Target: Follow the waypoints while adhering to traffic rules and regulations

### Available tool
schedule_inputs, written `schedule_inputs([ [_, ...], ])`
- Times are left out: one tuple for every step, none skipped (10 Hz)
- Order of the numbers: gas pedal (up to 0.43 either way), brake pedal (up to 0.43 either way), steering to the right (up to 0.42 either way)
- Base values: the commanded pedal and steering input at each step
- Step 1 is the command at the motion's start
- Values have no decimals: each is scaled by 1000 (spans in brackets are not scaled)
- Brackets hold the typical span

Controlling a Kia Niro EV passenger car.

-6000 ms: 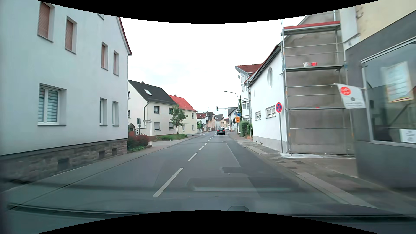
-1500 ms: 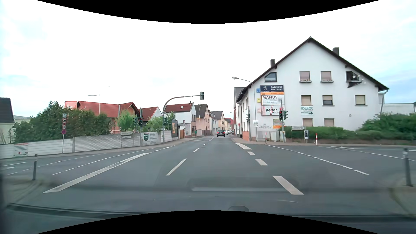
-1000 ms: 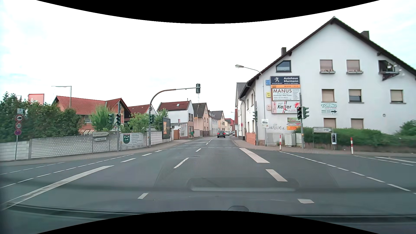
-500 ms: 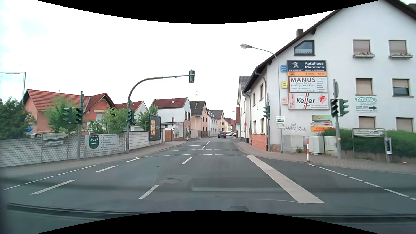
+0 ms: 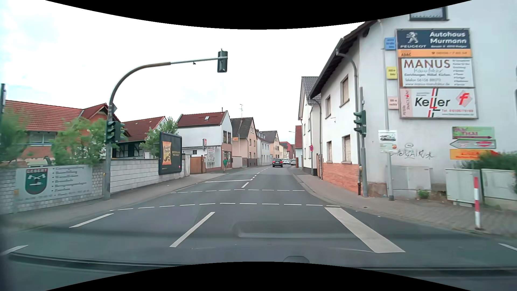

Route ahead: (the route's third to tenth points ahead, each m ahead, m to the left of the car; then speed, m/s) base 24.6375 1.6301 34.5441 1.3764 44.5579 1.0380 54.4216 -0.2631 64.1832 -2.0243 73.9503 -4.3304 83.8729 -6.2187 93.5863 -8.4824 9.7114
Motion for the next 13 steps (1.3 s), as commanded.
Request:
schedule_inputs([
  [28, 0, -3],
  [28, 0, -3],
  [28, 0, -3],
  [28, 0, -3],
  [28, 0, -3],
  [28, 0, -3],
  [28, 0, -3],
  [28, 0, -3],
  [28, 0, -3],
  [28, 0, -3],
  [28, 0, -3],
  [28, 0, -3],
  [28, 0, -3],
])
